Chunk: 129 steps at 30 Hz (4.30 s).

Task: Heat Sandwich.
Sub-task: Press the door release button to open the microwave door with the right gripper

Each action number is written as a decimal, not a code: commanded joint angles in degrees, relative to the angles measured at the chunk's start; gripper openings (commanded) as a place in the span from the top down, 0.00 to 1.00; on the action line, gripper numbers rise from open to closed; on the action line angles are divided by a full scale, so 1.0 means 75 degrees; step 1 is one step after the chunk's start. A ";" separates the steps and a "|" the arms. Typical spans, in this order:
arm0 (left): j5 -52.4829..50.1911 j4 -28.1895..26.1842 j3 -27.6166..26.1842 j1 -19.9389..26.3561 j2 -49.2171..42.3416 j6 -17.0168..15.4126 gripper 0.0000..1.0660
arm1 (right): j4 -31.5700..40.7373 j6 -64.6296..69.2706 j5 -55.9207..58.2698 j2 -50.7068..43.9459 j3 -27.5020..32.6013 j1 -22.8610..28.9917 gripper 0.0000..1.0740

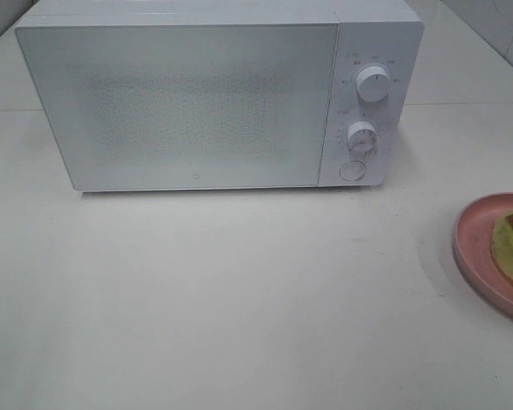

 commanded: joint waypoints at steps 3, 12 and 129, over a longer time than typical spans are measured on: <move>-0.0069 -0.0031 0.0015 -0.0008 -0.0214 -0.0031 0.03 | 0.0000 -0.0076 -0.0053 -0.0199 0.0000 -0.0038 0.29; -0.0069 -0.0031 0.0015 -0.0008 -0.0214 -0.0031 0.03 | 0.0000 -0.0076 -0.0053 -0.0199 0.0000 -0.0038 0.29; -0.0069 -0.0031 0.0015 -0.0008 -0.0214 -0.0031 0.03 | 0.6318 -0.2834 -1.6325 1.2315 0.1283 0.5653 0.29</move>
